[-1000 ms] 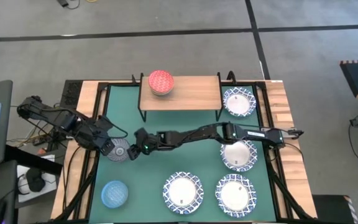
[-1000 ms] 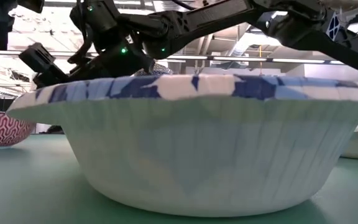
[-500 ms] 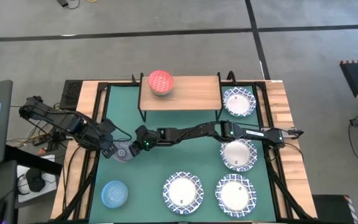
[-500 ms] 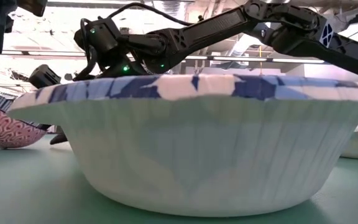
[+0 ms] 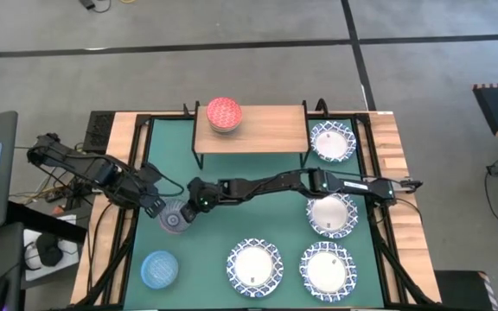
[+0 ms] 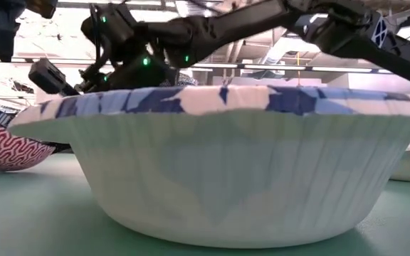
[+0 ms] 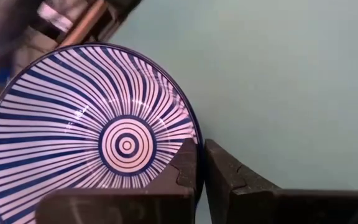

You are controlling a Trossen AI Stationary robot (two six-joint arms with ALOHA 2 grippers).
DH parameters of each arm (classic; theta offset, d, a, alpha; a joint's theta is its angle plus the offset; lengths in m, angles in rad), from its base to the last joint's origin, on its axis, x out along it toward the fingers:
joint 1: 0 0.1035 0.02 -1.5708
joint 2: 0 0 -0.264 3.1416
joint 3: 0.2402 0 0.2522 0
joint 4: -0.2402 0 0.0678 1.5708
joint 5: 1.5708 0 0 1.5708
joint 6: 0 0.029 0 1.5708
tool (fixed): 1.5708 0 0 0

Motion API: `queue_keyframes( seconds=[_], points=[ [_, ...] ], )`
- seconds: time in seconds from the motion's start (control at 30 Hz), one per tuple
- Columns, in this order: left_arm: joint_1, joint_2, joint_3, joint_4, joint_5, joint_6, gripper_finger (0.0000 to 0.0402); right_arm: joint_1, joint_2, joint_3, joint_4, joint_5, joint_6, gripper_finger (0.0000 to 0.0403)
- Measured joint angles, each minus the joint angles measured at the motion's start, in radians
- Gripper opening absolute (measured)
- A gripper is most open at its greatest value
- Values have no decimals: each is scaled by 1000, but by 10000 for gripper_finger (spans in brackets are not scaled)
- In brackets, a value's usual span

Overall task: Place and stack bowls onto a shelf
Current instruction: Stack the dark blue bowl on top of the red bowl on the shelf

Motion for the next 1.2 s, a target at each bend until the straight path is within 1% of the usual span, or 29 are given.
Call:
queue_keyframes(
  seconds=[0.07, 0.2, 0.37, 0.5, 0.57, 0.67, 0.77, 1.0, 1.13, 1.2],
  points=[
    [0, 2, 0, 21, 4, 7, 107, 14, -35, -1, -92, 56, -42, 31],
    [0, 1, 0, 125, -4, 99, 107, 30, -139, -1, -240, 143, -143, 31],
    [0, 1, 0, 285, -89, 220, 108, 40, -282, 3, -380, 233, -241, 31],
    [1, 4, 0, 350, -200, 270, 108, 48, -320, 0, -427, 274, -303, 31],
    [8, 8, 0, 364, -223, 294, 108, 48, -339, -1, -451, 284, -331, 31],
    [34, 24, 1, 391, -222, 300, 105, 47, -361, 1, -456, 286, -347, 31],
    [63, 56, 1, 393, -213, 299, 88, 50, -365, 0, -482, 307, -361, 31],
    [120, 149, 1, 414, -169, 305, 16, 57, -371, -1, -534, 324, -387, 31],
    [148, 186, 0, 451, -141, 316, 8, 66, -382, -1, -573, 324, -387, 34],
    [162, 195, 0, 471, -131, 342, 4, 70, -389, -1, -584, 320, -396, 54]
  ],
)
